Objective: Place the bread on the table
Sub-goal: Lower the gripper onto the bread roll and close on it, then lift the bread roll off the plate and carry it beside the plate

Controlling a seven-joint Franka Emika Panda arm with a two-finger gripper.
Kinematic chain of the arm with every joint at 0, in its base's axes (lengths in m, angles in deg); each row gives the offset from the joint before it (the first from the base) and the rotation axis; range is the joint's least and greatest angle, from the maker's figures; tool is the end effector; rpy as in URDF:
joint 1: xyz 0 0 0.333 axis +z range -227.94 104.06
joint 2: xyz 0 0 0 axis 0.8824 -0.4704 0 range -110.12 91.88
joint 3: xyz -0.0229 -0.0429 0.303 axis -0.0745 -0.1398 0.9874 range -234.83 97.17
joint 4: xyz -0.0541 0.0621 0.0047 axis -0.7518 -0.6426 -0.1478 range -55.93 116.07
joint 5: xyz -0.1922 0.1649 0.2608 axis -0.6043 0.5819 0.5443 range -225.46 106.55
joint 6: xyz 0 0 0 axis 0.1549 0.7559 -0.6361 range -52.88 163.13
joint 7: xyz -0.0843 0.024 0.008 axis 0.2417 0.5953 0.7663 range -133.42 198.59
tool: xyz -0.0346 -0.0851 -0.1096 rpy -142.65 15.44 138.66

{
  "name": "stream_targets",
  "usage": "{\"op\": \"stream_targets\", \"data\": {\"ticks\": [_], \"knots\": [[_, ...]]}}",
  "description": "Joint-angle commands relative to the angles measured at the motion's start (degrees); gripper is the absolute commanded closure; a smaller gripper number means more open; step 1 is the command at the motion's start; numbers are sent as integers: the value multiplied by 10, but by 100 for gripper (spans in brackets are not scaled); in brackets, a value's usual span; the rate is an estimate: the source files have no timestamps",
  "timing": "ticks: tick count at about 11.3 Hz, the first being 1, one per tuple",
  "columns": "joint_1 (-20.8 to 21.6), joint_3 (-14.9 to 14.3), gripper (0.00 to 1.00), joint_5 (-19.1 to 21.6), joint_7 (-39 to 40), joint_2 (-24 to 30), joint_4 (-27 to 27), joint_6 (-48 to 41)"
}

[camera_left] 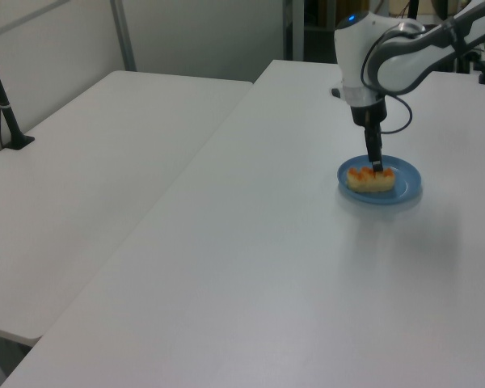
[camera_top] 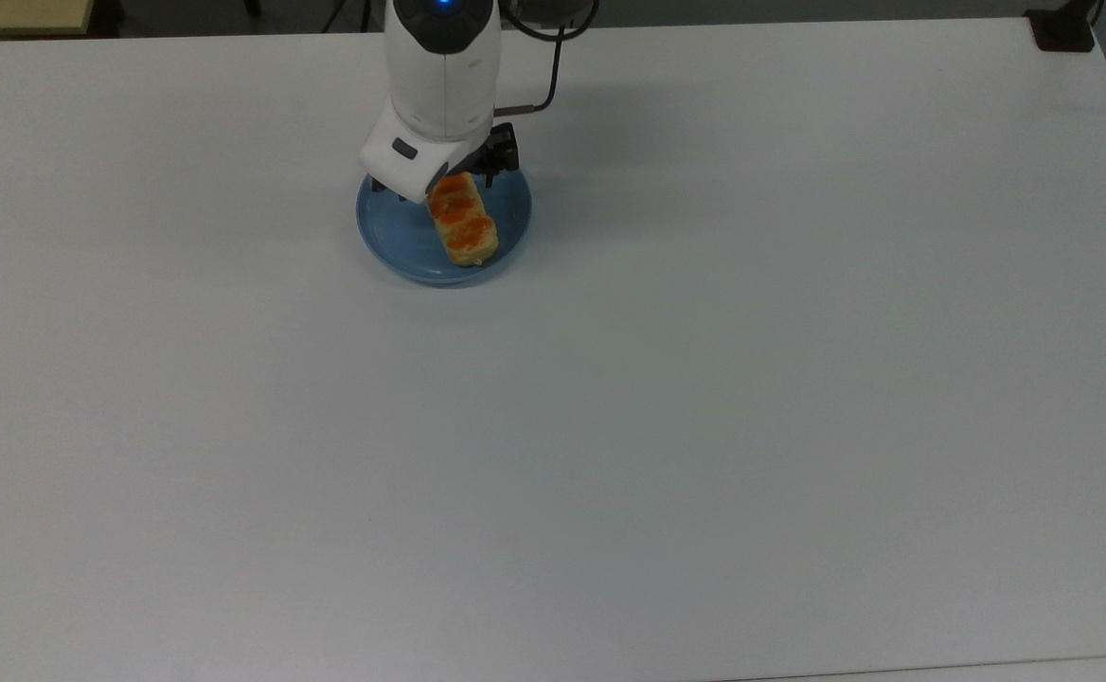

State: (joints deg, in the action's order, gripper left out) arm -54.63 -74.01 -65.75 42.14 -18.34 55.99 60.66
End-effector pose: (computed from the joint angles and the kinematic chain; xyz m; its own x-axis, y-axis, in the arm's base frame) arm 0.5227 0.0093 0.3285 0.9422 0.2393 -0.2343 0.2610 -0.9631 0.0660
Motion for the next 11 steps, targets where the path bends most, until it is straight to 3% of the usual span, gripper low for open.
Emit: {"op": "stream_targets", "data": {"ticks": [1,2,4,5,7,8,9,11], "knots": [[18,-13,9,-14,2,-22,20,54],[18,-12,20,-25,1,-26,20,55],[18,-11,59,-28,3,-25,16,53],[18,-11,71,-28,3,-19,11,45],[18,-5,73,-14,0,-12,-42,-25],[19,2,73,21,0,-13,-83,-56],[19,15,70,65,-8,-15,-114,-57],[39,50,65,78,-77,-33,-141,-30]]}}
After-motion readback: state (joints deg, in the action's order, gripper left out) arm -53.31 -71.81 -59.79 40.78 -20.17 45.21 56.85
